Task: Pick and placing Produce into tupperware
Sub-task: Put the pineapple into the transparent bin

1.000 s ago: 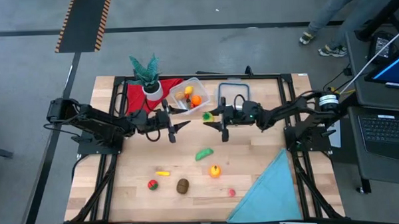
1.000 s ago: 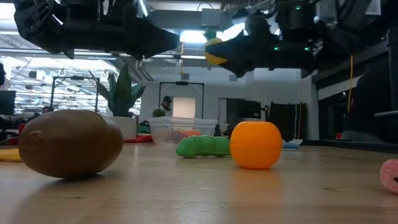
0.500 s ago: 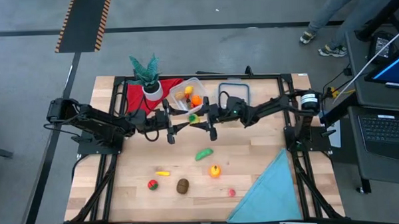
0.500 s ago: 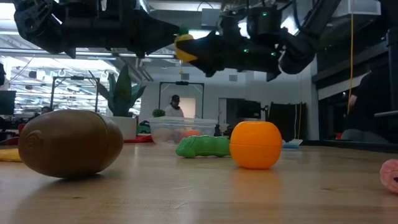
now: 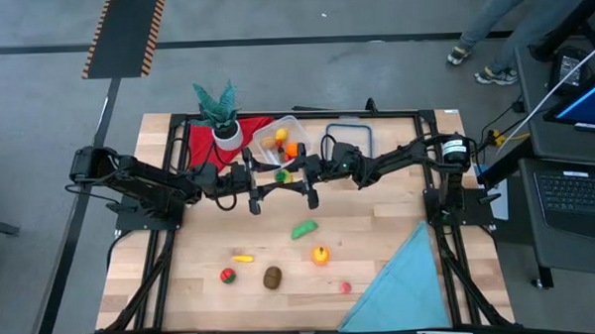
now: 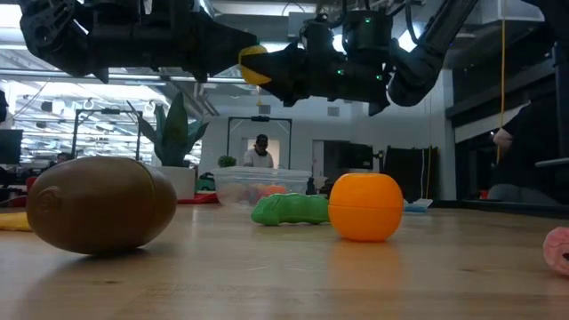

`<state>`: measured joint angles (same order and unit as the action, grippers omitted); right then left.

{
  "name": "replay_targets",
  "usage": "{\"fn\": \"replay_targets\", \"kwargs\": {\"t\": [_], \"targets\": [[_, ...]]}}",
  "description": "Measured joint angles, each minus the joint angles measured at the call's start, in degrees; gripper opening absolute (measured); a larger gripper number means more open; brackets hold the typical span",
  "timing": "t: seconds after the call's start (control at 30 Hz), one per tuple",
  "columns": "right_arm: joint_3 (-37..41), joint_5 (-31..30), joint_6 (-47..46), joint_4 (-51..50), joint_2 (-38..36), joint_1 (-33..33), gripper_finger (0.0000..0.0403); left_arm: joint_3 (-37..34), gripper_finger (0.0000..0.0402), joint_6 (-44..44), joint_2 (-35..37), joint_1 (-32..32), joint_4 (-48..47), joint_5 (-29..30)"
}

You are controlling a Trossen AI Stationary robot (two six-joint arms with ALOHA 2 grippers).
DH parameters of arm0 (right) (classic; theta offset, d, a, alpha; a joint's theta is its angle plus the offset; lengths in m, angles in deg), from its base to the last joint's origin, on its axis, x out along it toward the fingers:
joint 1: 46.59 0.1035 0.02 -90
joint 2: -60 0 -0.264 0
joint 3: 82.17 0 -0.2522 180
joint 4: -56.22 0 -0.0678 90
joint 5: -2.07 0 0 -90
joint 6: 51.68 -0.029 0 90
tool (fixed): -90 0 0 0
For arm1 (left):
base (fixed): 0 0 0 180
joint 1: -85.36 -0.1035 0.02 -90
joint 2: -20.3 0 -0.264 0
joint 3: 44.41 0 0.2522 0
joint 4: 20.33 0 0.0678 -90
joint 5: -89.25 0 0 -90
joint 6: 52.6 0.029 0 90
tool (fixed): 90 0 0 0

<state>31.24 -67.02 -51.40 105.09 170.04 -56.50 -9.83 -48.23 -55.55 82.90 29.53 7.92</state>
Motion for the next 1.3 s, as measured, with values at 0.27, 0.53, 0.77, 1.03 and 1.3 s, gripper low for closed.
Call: {"fn": "replay_targets", "kwargs": {"t": [0.27, 0.53, 0.77, 1.03, 1.3], "targets": [[-0.01, -0.04, 0.2, 0.06, 0.0, 0.0, 0.0176, 0.54, 0.0188, -1.34, 0.0, 0.0, -0.85, 0.0], [0.07, 0.02, 0.13, -0.23, 0.0, 0.0, 0.0175, 4.85, 0.0162, -0.27, 0.04, 0.0, -8.46, 0.09], [0.07, -0.02, 0.13, -0.45, 0.0, 0.0, 0.0175, 4.85, 0.0142, 0.21, 0.04, 0.0, -8.66, 0.09], [0.14, -0.02, 0.14, -0.68, 0.03, 0.0, 0.0175, 4.89, 0.012, 0.23, 0.09, 0.0, -9.8, 0.09], [0.16, -0.15, 0.22, -0.37, 0.07, 0.0, 0.0175, 4.9, 0.0096, 0.28, 0.1, 0.0, -10.56, 0.35]]}}
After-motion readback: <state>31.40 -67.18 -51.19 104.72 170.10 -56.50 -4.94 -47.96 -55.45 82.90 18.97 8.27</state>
